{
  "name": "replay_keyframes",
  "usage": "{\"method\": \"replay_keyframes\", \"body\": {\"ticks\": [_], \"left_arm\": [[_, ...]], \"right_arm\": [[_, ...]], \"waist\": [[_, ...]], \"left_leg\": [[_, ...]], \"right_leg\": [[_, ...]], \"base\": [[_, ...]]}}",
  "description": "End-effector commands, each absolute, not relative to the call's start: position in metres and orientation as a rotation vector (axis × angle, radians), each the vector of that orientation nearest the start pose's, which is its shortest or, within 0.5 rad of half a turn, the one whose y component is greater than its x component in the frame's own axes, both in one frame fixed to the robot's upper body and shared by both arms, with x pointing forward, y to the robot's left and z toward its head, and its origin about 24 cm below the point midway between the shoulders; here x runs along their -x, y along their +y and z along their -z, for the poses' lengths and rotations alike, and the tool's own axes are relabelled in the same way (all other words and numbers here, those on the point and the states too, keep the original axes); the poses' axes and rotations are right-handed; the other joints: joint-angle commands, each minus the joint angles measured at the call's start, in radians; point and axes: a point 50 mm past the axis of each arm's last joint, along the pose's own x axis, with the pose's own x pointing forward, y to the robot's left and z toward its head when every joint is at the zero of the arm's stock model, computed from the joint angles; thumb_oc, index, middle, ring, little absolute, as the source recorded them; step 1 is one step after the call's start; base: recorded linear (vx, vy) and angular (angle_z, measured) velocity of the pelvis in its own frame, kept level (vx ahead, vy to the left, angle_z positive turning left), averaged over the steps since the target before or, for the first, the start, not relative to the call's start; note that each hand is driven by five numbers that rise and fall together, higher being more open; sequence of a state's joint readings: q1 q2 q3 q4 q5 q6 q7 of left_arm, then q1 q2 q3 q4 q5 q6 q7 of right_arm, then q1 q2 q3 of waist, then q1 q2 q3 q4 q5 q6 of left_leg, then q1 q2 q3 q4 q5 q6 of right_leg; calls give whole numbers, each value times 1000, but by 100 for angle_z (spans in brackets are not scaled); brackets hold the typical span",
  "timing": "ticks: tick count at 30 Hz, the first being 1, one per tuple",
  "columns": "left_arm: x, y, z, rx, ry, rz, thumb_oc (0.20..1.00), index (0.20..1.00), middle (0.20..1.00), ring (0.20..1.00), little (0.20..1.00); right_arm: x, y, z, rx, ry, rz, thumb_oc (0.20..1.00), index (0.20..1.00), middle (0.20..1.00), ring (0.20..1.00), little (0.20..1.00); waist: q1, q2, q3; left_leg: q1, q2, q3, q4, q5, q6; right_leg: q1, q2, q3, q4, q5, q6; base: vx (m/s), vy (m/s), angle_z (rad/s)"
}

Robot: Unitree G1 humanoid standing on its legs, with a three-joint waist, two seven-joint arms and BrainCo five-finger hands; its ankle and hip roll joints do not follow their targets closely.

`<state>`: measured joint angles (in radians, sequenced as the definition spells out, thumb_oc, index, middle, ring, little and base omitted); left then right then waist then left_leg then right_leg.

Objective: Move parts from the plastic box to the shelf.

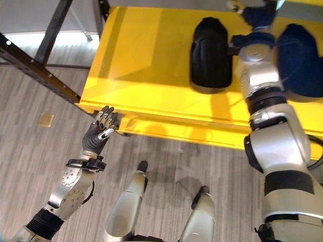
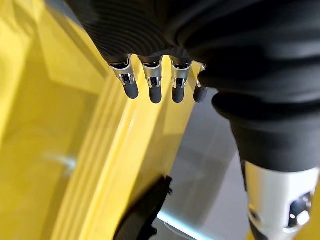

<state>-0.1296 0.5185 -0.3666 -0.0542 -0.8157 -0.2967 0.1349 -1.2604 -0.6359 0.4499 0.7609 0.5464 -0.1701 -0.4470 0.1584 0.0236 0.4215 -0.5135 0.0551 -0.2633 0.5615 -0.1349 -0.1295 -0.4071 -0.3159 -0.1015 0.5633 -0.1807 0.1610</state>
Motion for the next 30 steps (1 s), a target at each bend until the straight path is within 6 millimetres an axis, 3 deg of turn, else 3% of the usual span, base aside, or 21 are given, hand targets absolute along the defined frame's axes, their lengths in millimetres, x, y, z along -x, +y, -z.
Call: {"method": "replay_keyframes", "body": {"ticks": [1, 3, 4, 5, 7, 10, 11, 14, 19, 30], "left_arm": [[-262, 177, -108, 366, -301, 161, 1000, 1000, 1000, 1000, 1000], [-262, 177, -107, 363, -293, 160, 1000, 1000, 1000, 1000, 1000], [-261, 178, -105, 353, -287, 161, 1000, 1000, 1000, 1000, 1000], [-261, 178, -105, 352, -286, 161, 1000, 1000, 1000, 1000, 1000], [-261, 180, -102, 328, -277, 166, 1000, 1000, 1000, 1000, 1000], [-260, 181, -100, 317, -269, 162, 1000, 1000, 1000, 1000, 1000], [-260, 183, -96, 300, -258, 161, 1000, 1000, 1000, 1000, 1000], [-258, 184, -94, 289, -251, 167, 1000, 1000, 1000, 1000, 1000], [-256, 187, -88, 280, -234, 161, 1000, 1000, 1000, 1000, 1000], [-256, 187, -86, 298, -239, 141, 1000, 1000, 1000, 1000, 1000]], "right_arm": [[-375, -201, -332, 173, -778, 294, 1000, 1000, 1000, 1000, 1000], [-373, -198, -324, 167, -778, 275, 1000, 1000, 1000, 1000, 1000], [-367, -190, -303, 182, -772, 214, 1000, 1000, 1000, 1000, 1000], [-367, -190, -302, 182, -772, 215, 1000, 1000, 1000, 1000, 1000], [-352, -187, -266, 199, -754, 127, 1000, 1000, 1000, 1000, 1000], [-345, -186, -250, 214, -734, 106, 1000, 1000, 1000, 1000, 1000], [-337, -184, -226, 217, -691, 70, 1000, 1000, 1000, 1000, 1000], [-329, -178, -205, 247, -647, 13, 1000, 1000, 1000, 1000, 1000], [-327, -175, -195, 338, -615, -49, 1000, 1000, 1000, 1000, 1000], [-335, -167, -195, 565, -598, -129, 1000, 1000, 1000, 1000, 1000]], "waist": [[14, 4, 8], [10, -2, 3], [-2, -14, -1], [-3, -14, -5], [-24, -36, -24], [-31, -46, -35], [-45, -59, -55], [-59, -79, -86], [-77, -101, -119], [-91, -103, -133]], "left_leg": [[28, 72, 28, -23, -39, 25], [32, 75, 28, -31, -33, 25], [51, 85, 33, -37, -38, 23], [49, 84, 32, -43, -31, 23], [80, 99, 40, -66, -26, 18], [97, 107, 42, -79, -23, 16], [119, 118, 46, -101, -18, 12], [155, 142, 62, -136, -10, 5], [184, 158, 79, -165, -7, -1], [198, 166, 92, -172, -12, -5]], "right_leg": [[104, 2, -27, 33, -85, -66], [107, 3, -29, 24, -79, -66], [125, 8, -27, 9, -78, -65], [123, 7, -29, 4, -73, -65], [154, 16, -35, -37, -60, -59], [170, 22, -31, -58, -53, -57], [192, 31, -32, -94, -41, -52], [221, 46, -27, -150, -16, -44], [242, 54, -19, -183, -4, -36], [257, 51, -9, -191, 0, -32]], "base": [[-4, 13, -13], [-9, 8, -14], [-11, 11, -19], [5, 3, -15], [12, -5, -15], [24, -6, -10], [50, -23, -10], [54, -30, -22], [38, -13, -11], [14, 0, 0]]}}
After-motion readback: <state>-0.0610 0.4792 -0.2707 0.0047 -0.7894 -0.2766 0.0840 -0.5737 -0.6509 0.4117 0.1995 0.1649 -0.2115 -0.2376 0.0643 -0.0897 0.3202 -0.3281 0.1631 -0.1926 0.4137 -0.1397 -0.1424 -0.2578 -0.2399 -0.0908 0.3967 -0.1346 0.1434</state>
